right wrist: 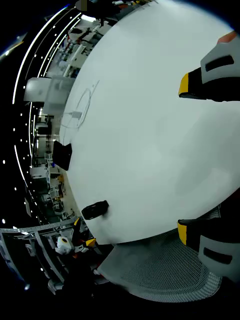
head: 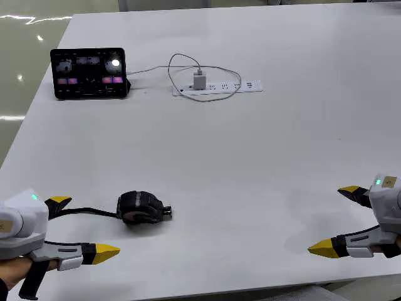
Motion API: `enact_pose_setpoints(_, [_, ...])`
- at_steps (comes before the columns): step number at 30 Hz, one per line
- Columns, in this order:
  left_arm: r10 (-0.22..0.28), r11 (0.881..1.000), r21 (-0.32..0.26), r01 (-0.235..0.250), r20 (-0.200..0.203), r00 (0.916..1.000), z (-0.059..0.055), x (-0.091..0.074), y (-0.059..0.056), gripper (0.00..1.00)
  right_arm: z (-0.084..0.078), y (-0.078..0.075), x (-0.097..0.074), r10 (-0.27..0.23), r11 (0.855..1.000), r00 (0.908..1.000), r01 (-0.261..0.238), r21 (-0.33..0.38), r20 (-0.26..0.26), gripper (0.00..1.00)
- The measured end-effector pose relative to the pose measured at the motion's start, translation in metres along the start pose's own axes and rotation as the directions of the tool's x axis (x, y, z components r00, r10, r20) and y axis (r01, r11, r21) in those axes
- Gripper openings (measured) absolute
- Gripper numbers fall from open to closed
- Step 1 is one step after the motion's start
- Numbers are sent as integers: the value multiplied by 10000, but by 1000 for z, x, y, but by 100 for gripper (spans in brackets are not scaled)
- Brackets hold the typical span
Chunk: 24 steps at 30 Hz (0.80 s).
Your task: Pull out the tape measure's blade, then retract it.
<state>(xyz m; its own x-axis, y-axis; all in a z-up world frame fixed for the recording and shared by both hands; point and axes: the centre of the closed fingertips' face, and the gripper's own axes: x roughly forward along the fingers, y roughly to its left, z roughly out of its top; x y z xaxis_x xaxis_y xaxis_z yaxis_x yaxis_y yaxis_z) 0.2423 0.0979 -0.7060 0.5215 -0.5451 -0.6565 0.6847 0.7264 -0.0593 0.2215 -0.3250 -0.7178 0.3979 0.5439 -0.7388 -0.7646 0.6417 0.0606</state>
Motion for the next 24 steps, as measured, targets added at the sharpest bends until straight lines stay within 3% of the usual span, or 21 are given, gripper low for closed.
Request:
enact_pose_setpoints(14, [98, 9999, 56, -98, 10, 10000, -1, -3, 2, 99, -3, -4, -3, -64, 10000, 10000, 63, -31, -59, 99])
enact_pose_setpoints(18, [109, 9994, 323, -109, 11, 9999, 0, -3, 3, 99, -1, -12, -2, -491, 9985, 9988, 491, -224, 25, 99])
enact_pose_setpoints(24, [-14, 9982, 595, 12, 40, 10000, 5, -4, 5, 99, -3, -15, 0, -511, 9987, 9987, 511, -57, 40, 99])
